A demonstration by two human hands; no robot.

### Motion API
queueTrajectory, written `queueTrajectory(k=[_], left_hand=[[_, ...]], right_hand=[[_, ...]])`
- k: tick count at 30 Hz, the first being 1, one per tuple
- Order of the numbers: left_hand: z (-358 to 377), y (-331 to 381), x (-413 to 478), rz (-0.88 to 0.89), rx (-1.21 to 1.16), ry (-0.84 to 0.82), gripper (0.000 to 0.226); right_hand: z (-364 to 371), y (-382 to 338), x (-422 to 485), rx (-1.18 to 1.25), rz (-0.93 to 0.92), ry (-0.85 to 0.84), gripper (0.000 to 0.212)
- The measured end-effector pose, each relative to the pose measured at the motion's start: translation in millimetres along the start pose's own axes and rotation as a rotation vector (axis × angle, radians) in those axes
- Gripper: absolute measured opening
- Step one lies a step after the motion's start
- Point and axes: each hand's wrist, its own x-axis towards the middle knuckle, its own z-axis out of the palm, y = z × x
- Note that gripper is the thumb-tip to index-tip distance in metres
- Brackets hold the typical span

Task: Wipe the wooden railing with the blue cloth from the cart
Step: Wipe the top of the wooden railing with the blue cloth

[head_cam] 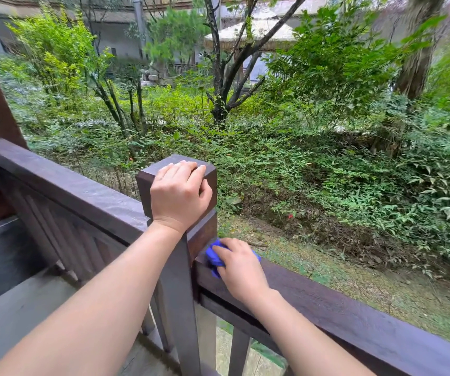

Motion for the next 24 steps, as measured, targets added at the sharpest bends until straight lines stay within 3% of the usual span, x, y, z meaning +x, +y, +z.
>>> queueTrajectory(k=[4,12,20,24], left_hand=[[2,-2,-1,-0.001,0.004,0.001,0.019],[-3,-1,-1,-0.019,0.000,-0.097,0.021],[-31,1,1,-0.040,-0.025,-0.392,0.043],[-47,34,-10,0.022,-0.043,-0.374,0.046]], right_hand=[[-17,25,-36,0.010,-0.060,0.001,0.038],[-41,45,-81,-0.030,0.114,0.026,0.042],[-79,82,-122,-0.162,0.205,-0.015,0.035],[-103,104,-146,-0.231,0.348,-0.012,0.032]])
